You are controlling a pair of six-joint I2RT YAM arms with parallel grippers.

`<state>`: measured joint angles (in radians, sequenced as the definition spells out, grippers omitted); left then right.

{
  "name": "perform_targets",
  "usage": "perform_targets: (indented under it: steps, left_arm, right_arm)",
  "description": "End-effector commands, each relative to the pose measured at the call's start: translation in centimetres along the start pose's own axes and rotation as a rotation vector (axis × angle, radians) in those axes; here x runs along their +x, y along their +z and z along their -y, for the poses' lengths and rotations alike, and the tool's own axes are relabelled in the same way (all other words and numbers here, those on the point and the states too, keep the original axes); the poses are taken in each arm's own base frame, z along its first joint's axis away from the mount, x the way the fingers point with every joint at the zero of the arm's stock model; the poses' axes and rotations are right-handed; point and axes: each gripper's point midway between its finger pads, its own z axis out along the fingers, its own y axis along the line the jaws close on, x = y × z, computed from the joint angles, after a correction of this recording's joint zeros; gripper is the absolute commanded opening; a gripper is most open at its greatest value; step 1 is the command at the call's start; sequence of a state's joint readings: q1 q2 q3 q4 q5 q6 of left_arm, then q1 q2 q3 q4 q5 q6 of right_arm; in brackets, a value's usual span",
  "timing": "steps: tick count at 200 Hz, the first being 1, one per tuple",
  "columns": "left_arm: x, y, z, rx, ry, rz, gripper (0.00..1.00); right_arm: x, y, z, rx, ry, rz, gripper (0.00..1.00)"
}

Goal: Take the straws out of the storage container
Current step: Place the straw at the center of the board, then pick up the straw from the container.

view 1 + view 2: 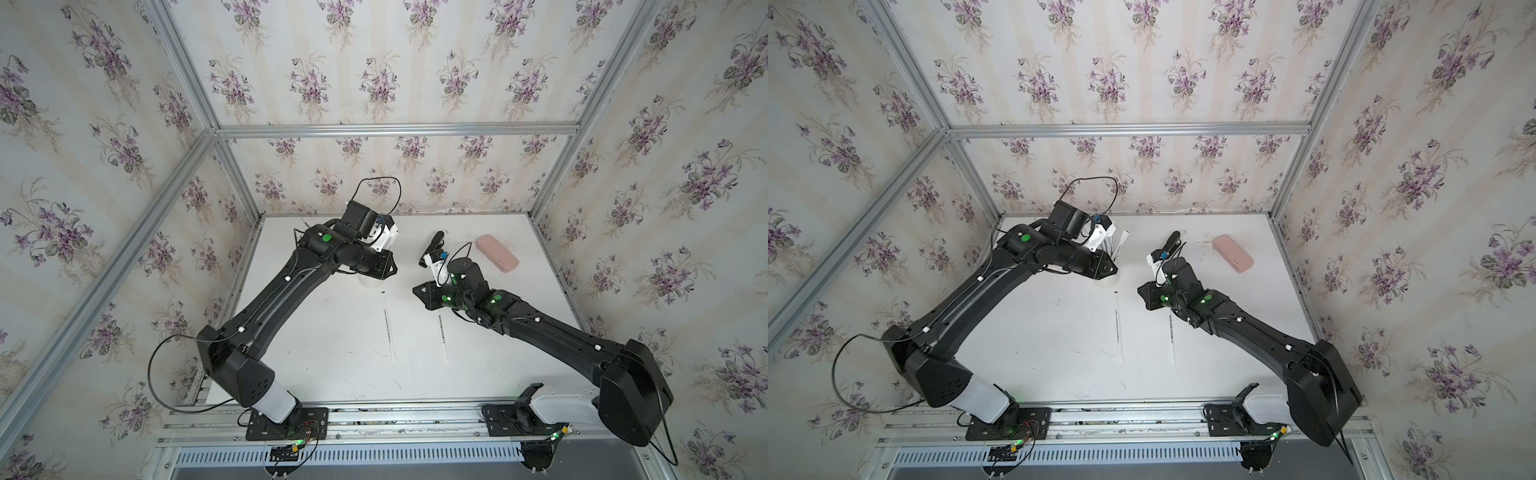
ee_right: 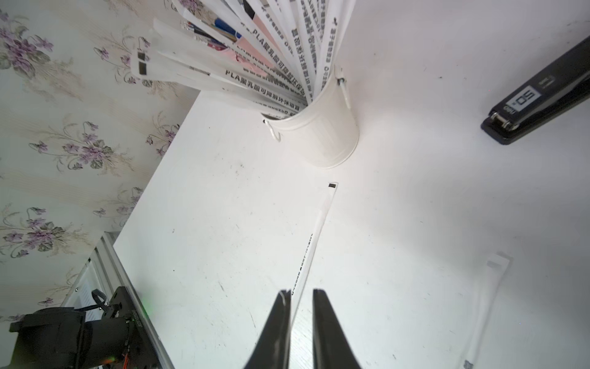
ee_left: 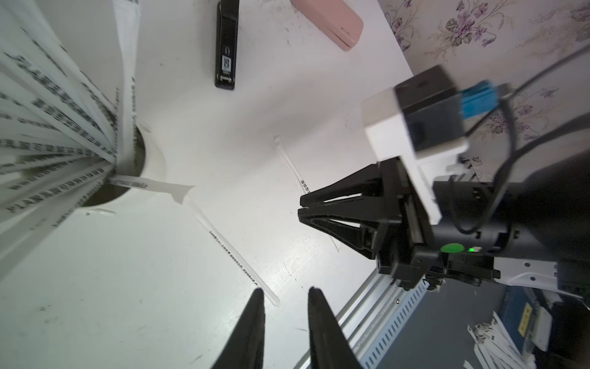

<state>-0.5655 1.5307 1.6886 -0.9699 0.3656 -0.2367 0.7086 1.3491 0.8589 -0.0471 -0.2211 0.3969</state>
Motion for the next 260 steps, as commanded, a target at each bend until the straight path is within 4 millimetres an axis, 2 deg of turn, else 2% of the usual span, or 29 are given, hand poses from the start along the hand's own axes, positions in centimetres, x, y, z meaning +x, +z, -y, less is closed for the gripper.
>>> perform_targets:
  steps: [1,13,19,22,25,53,67,86,109,151,176,260]
  left_arm:
    - [-1.3,-2.3,-2.3,-0.153,0.124,0.11,0.39]
    - [-1.7,-3.4,-3.6,-0.215,0.136,0.155,0.48]
    - [-1.9,-3.5,-4.4,-0.248,0.129,0.164,0.49]
    - [-2.0,-4.7,-4.5,-0.259,0.131,0.196,0.51]
    - [-2.1,-5.1,-4.7,-0.27,0.131,0.207,0.52]
    - [-1.9,-6.7,-7.8,-0.318,0.06,0.247,0.53]
    - [-1.7,-7.2,-8.4,-0.311,0.045,0.265,0.52]
    - [-1.2,-7.4,-8.8,-0.323,0.058,0.294,0.52]
    - [-0.3,-7.1,-9.2,-0.336,0.061,0.294,0.52]
    - [0.0,-6.8,-8.9,-0.309,0.066,0.294,0.52]
    - [0.0,-6.5,-8.6,-0.29,0.068,0.292,0.53]
    - [0.2,-6.0,-8.9,-0.293,0.067,0.276,0.52]
  right_arm:
    - [-2.0,0.8,-1.1,-0.015,-0.035,0.087,0.2]
    - [-2.9,1.3,-1.8,-0.033,-0.06,0.127,0.21]
    - [-3.4,1.6,-2.0,-0.037,-0.071,0.152,0.21]
    - [-3.6,1.7,-2.2,-0.039,-0.076,0.166,0.21]
    - [-3.8,1.9,-2.3,-0.039,-0.08,0.176,0.22]
    - [-5.9,3.4,-2.8,-0.049,-0.109,0.276,0.23]
    - [-6.8,4.5,-2.4,-0.026,-0.107,0.311,0.23]
    - [-7.7,6.2,-1.9,0.002,-0.113,0.328,0.23]
    - [-8.3,8.2,-2.7,-0.032,-0.146,0.307,0.23]
    - [-6.1,9.1,-1.2,0.001,-0.181,0.272,0.24]
    - [-5.3,9.5,0.6,0.075,-0.177,0.262,0.25]
    - [-10.1,12.8,1.9,0.193,-0.156,0.29,0.24]
